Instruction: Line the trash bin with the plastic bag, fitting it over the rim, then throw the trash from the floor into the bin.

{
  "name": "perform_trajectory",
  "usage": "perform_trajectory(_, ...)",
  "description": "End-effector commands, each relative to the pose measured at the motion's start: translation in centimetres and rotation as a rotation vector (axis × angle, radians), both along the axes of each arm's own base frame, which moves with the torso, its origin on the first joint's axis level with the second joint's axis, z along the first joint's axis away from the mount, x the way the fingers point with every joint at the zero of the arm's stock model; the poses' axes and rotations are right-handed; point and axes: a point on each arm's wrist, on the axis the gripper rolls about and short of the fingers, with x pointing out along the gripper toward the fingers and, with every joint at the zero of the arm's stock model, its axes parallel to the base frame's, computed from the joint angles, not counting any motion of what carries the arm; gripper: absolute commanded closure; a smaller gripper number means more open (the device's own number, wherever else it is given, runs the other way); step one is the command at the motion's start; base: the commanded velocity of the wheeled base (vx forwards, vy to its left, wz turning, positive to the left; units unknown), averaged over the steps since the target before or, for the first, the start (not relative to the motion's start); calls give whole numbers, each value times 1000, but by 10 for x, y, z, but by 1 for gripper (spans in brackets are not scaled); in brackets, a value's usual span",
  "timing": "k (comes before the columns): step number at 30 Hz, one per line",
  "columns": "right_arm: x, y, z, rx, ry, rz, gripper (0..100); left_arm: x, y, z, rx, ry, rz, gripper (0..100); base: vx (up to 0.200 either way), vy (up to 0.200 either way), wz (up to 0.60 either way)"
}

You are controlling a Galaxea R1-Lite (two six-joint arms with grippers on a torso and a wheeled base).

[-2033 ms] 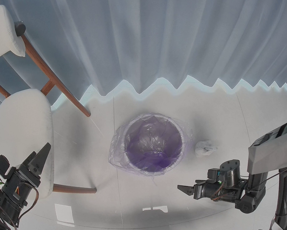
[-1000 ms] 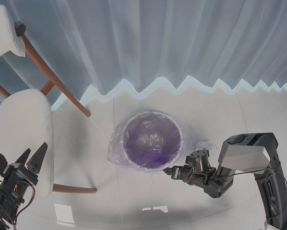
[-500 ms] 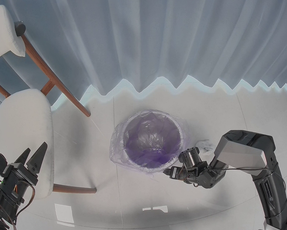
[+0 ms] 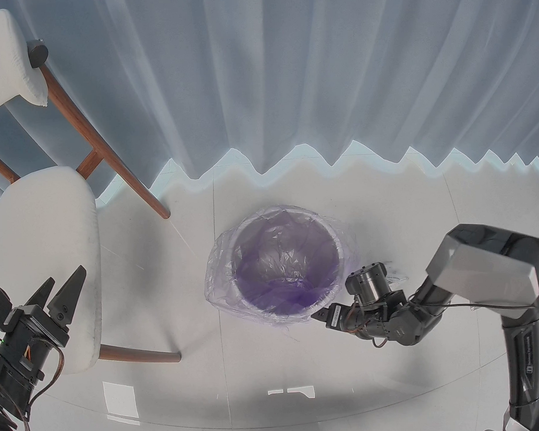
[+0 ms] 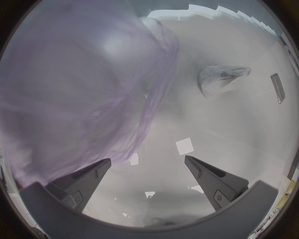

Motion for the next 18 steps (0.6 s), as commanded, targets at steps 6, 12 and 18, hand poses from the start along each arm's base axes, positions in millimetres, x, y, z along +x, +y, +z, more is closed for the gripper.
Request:
perform_trajectory(6, -55, -73, 146, 153, -247, 93, 0, -5, 4, -2, -4, -7, 20, 0, 0, 0, 0)
perform_trajectory(12, -20, -78, 162, 46, -346, 185, 0, -5, 4, -2, -3, -7, 23, 0, 0, 0, 0)
perform_trajectory(18, 21, -64, 157, -13, -333, 203, 0, -5, 4, -2, -1, -7, 23, 0, 0, 0, 0)
